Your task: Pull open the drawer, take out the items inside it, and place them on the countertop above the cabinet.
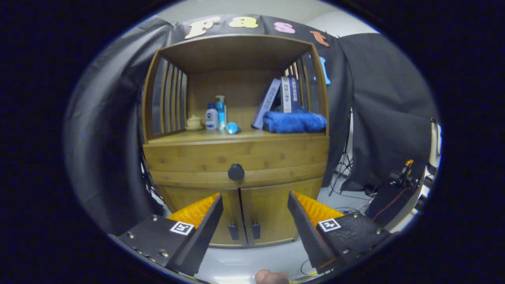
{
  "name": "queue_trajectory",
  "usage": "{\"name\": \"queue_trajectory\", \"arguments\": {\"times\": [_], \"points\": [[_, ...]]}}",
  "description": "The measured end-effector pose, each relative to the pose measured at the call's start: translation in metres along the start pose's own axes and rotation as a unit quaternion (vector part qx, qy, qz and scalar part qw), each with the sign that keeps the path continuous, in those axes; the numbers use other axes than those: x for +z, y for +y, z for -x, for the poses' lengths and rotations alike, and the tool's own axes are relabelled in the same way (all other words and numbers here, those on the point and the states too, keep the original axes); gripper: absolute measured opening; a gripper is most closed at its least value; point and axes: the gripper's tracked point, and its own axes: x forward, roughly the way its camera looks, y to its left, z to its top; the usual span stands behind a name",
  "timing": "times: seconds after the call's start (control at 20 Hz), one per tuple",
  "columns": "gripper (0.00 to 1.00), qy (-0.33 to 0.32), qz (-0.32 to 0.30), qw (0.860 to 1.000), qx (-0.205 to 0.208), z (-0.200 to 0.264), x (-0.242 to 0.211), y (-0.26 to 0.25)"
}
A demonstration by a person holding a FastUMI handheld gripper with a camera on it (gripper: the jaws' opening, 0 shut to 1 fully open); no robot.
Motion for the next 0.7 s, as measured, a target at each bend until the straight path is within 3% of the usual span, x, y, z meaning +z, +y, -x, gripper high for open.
{"name": "queue_trajectory", "arguments": {"times": [0.45,0.7], "points": [[0.99,-0.015,-0.001,1.000,0.022,0.070,0.109,0.007],[0.99,-0.062,0.000,0.998,0.027,0.106,0.158,-0.003]]}}
